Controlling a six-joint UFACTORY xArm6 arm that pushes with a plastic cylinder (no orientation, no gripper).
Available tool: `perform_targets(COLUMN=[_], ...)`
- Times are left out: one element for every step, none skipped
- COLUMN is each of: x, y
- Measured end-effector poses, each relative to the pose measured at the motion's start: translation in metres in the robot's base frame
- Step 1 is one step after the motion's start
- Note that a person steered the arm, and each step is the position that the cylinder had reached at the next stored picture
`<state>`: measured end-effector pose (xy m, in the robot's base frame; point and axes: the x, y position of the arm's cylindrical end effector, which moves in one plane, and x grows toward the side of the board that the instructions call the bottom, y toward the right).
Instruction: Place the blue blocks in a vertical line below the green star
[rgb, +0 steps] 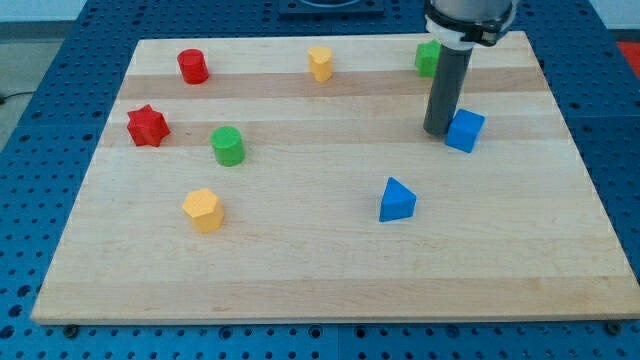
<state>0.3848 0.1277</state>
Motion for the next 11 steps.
perform_targets(x=[-0.018,-0.056,-0.024,0.015,0.002,-0.048,-0.056,-0.058,-0.042,0.006,0.018], y=[0.008,0.049,0.052,0.017,0.016,0.028,0.008,-0.026,-0.057,-0.055,-0.082])
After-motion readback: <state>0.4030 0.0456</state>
